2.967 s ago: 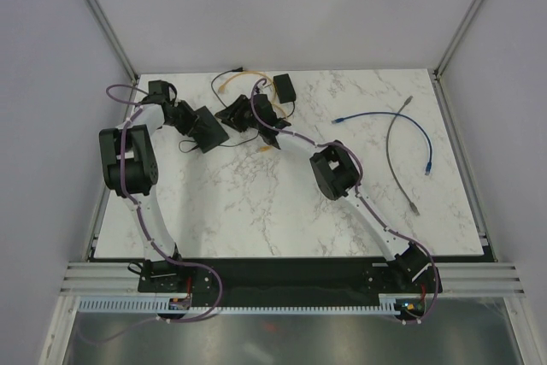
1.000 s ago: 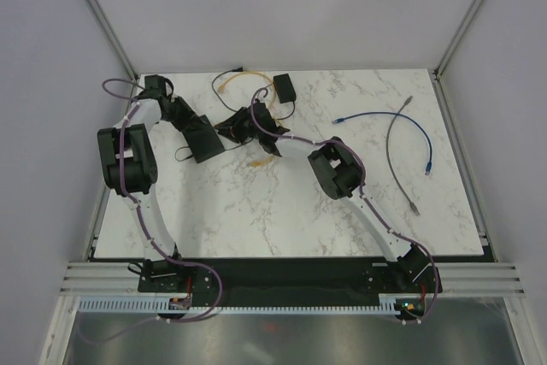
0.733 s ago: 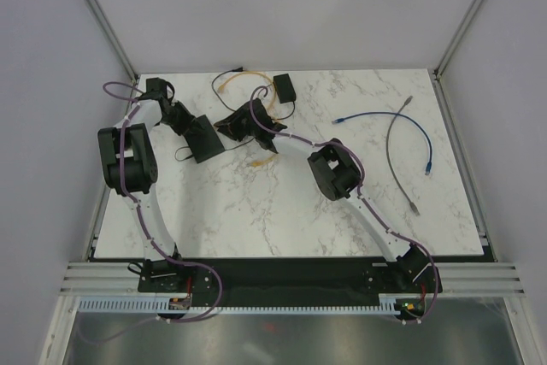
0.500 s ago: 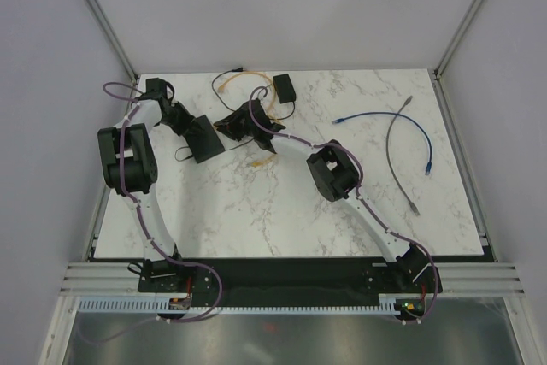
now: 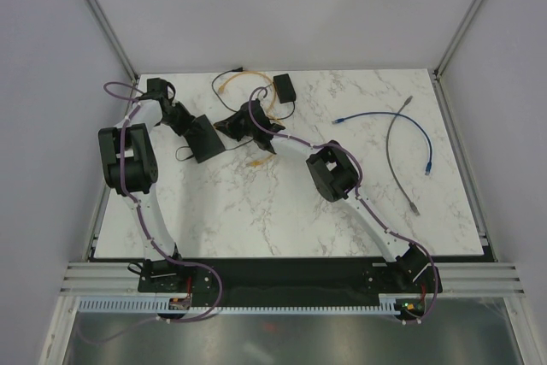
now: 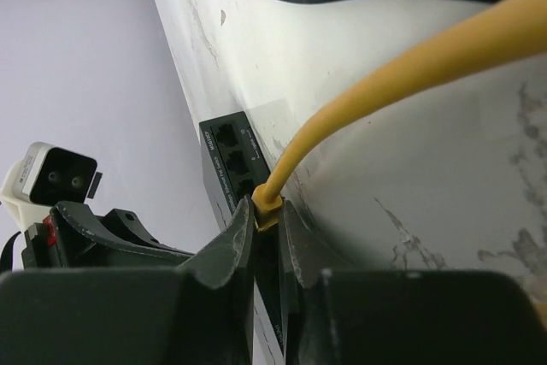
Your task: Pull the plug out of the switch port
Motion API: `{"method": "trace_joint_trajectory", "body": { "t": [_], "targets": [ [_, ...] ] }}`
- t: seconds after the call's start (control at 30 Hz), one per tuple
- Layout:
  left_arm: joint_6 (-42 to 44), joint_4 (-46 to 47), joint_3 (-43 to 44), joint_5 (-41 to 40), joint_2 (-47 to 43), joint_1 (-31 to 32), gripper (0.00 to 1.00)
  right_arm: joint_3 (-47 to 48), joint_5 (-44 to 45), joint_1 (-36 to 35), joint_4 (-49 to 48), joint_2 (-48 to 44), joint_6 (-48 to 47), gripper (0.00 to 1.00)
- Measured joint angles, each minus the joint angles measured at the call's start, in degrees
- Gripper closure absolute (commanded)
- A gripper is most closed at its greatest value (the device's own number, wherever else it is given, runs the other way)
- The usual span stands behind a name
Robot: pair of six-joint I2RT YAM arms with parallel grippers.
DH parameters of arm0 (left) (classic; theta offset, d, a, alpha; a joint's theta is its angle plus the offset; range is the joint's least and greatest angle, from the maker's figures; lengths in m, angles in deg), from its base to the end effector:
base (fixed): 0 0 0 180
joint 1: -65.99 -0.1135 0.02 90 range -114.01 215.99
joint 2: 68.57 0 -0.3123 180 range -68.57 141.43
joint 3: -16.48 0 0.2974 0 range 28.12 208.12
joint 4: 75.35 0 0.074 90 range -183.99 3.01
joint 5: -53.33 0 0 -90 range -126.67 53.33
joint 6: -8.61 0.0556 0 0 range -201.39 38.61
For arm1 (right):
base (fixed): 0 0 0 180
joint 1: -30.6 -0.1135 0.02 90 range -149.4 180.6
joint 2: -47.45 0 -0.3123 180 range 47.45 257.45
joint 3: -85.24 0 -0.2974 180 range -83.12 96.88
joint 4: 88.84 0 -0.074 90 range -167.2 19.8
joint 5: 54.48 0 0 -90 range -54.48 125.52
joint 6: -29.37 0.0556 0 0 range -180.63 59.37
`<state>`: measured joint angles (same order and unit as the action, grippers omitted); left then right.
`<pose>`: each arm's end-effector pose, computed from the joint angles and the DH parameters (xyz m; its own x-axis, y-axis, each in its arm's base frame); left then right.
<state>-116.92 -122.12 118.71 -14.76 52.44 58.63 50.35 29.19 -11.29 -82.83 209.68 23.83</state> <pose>0.5129 0.0453 0.1711 -0.7547 -0.6411 -0.1394 -0.4967 0.6971 -0.5170 0.5323 0.4856 0.0705 -0.7639 0.6437 -0.0457 0.2197 0.3260 0.9195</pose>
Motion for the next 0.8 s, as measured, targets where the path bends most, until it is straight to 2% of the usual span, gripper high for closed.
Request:
{"method": "trace_joint_trajectory", "body": {
  "t": [0.07, 0.23, 0.53, 0.8],
  "targets": [
    [0.00, -0.20, 0.00, -0.11, 0.00, 0.09, 0.72, 0.17, -0.04, 0.02, 0.00, 0.11, -0.07, 1.00],
    [-0.11, -0.39, -0.02, -0.24, 0.00, 0.09, 0.72, 0.28, -1.14, 0.48, -1.51, 0.68, 0.22, 1.00],
    [-2.40, -0.42, -0.57, 1.51, 0.02, -0.46, 0.71, -3.74, -1.81, 1.11, -10.93, 0.70, 1.70, 1.00],
    [-3.15, -0.39, -1.14, 2.03, 0.00, -0.52, 0.71, -3.61, -0.90, 1.11, -9.03, 0.37, 0.68, 1.00]
  ]
}}
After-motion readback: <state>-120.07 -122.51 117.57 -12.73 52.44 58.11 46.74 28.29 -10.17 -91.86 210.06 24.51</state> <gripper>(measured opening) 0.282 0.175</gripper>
